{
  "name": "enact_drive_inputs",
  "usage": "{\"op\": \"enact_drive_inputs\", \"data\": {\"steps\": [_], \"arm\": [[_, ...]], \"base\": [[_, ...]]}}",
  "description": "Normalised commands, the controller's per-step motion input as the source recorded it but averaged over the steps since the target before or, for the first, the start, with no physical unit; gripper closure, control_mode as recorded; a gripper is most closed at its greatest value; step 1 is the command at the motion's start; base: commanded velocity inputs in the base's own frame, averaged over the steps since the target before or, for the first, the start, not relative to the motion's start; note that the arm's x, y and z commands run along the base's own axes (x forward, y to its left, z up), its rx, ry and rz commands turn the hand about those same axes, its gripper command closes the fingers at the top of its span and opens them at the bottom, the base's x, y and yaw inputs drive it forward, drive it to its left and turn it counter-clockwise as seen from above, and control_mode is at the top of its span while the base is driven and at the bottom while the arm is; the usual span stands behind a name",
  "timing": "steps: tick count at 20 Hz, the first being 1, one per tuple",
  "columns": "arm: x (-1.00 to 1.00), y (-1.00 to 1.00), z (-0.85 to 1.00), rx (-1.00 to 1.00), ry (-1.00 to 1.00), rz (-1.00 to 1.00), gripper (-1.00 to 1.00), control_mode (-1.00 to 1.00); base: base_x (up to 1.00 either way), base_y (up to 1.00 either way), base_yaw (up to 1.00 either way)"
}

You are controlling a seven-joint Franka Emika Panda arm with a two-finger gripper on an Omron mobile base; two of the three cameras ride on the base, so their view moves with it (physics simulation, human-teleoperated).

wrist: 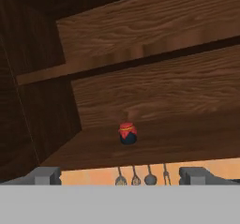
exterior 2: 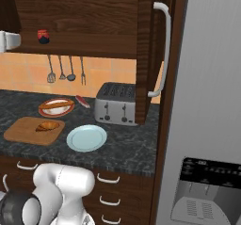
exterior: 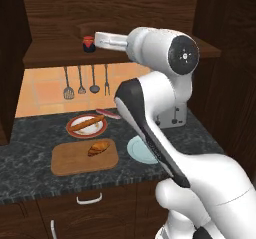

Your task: From the different types of pastries on the counter, select a croissant and place it on the cutting board. Then retrieve a jar of jam from the cabinet and place it alongside the croissant on the cutting board.

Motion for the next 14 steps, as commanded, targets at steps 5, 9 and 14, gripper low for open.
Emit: {"op": "enact_drive_inputs", "data": {"steps": [5, 9, 14], "arm": [[0.62, -0.09, 0.02, 0.01, 0.03, 0.06, -1.00, -1.00], [0.46, 0.00, 0.00, 0.11, 0.27, 0.16, -1.00, -1.00], [0.03, -0.08, -0.20, -0.01, 0.17, 0.06, -1.00, -1.00]], "base": [[0.00, 0.00, 0.00], [0.00, 0.00, 0.00], [0.00, 0.00, 0.00]]}}
